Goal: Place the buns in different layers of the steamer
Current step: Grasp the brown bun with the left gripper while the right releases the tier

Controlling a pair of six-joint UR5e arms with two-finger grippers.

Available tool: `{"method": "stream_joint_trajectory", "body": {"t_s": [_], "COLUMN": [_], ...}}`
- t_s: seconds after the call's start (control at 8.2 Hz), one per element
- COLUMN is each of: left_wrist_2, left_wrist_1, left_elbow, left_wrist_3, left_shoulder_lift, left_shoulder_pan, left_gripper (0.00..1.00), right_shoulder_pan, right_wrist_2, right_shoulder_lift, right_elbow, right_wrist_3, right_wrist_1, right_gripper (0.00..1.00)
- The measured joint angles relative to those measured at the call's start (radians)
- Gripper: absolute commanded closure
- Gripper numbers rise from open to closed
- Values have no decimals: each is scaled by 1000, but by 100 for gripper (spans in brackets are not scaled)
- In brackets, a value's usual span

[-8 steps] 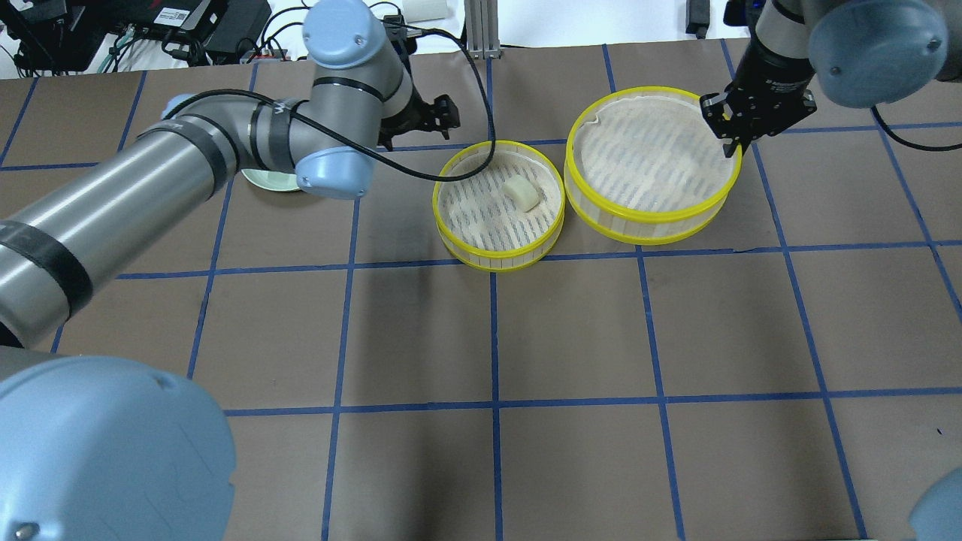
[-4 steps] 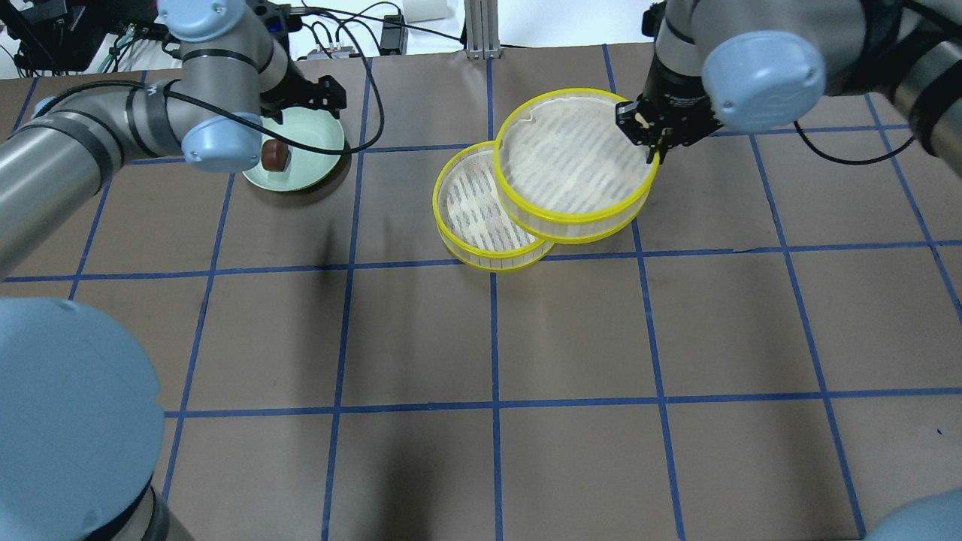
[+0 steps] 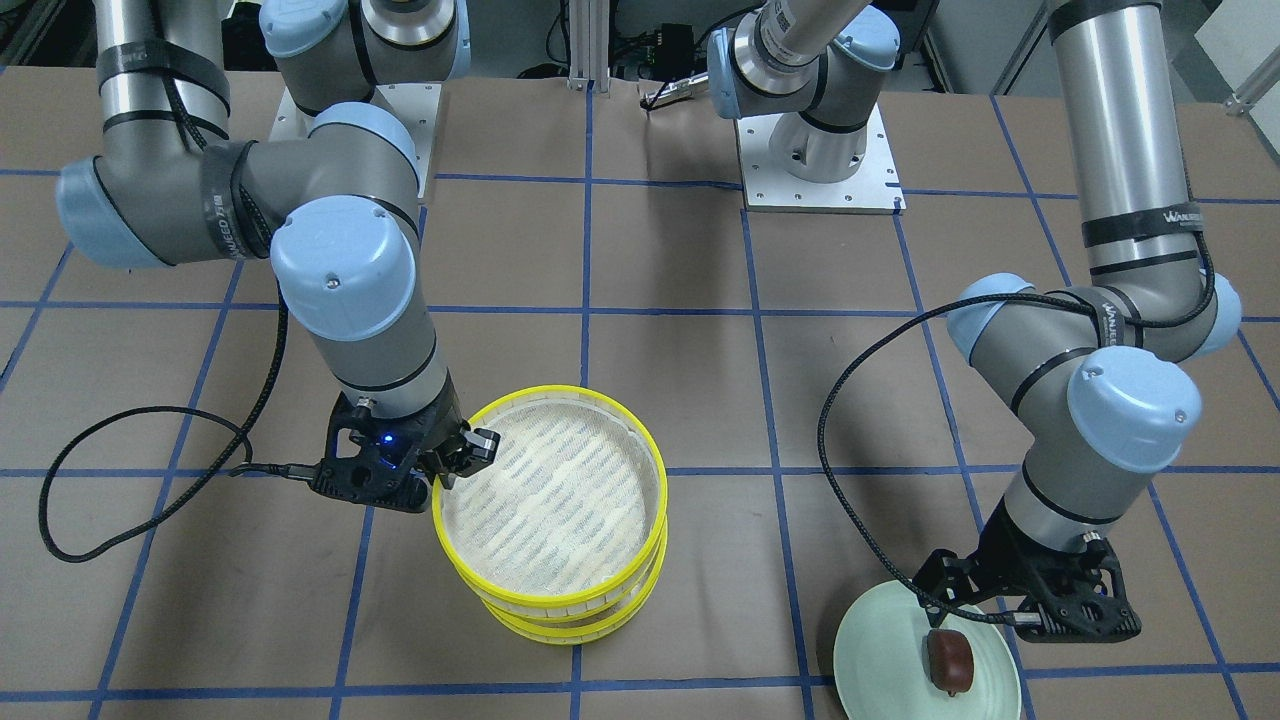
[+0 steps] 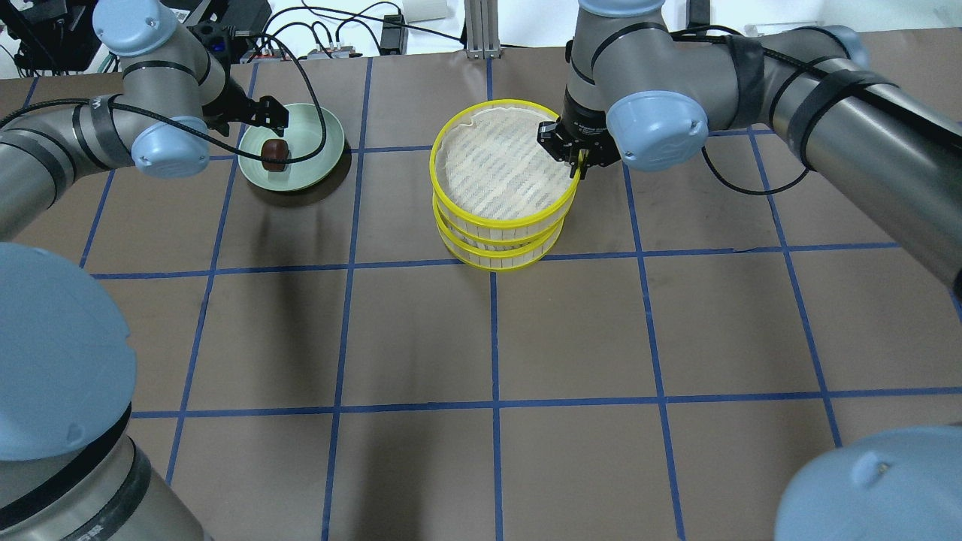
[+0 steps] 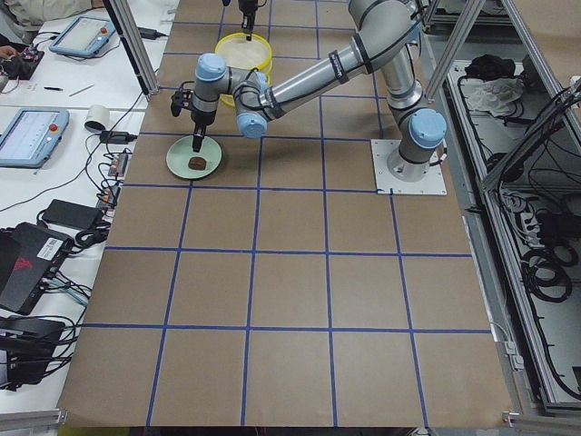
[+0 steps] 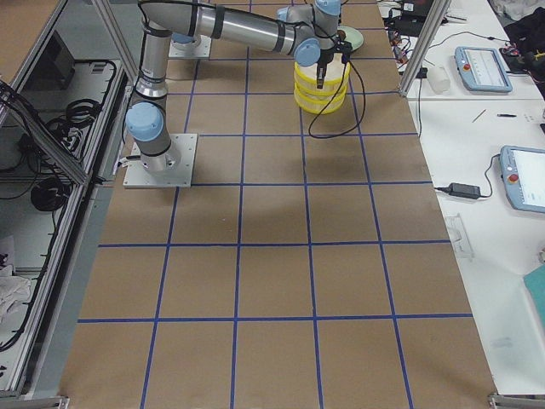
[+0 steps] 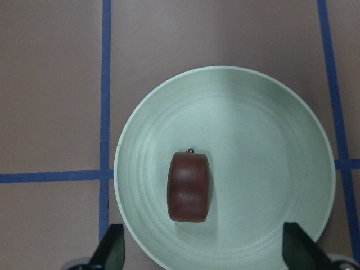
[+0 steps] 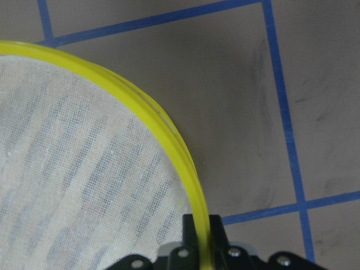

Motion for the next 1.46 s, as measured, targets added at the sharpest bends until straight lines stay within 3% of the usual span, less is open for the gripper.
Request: {"method": "stream_joint_trajectory", "body": {"t_s": [0.37,0.49,0.61,0.73,0.85,0.98,1.34,1.46], "left_wrist_2": [-16,-25,-31,-34,-35,-39,-49,-49], "left_wrist_1": [20,37,57,71,78,81,77,74], "left_elbow": [-1,0,1,3,9,14,19,19], "left_wrist_3": [19,20,20,20,21,22,42,42], "left_shoulder_lift": [-72,-96,-119,-139,-154,-164,-163,-152], "left_shoulder_pan": [9,9,9,9,9,9,9,9], "left_gripper": [1,3,12,40,77,100,100,100], "right_shoulder_pan": [7,7,6,4,3,3,2,2], "right_wrist_2": [23,24,25,24,22,20,20,21], "right_shoulder_lift": [46,51,55,57,58,59,60,61], "right_elbow": [2,3,3,4,4,4,5,5], "right_wrist_3": [16,16,16,17,18,19,21,22], "right_wrist_1": [-41,-42,-43,-43,-41,-41,-40,-40], "right_gripper": [100,100,100,100,100,100,100,90]}}
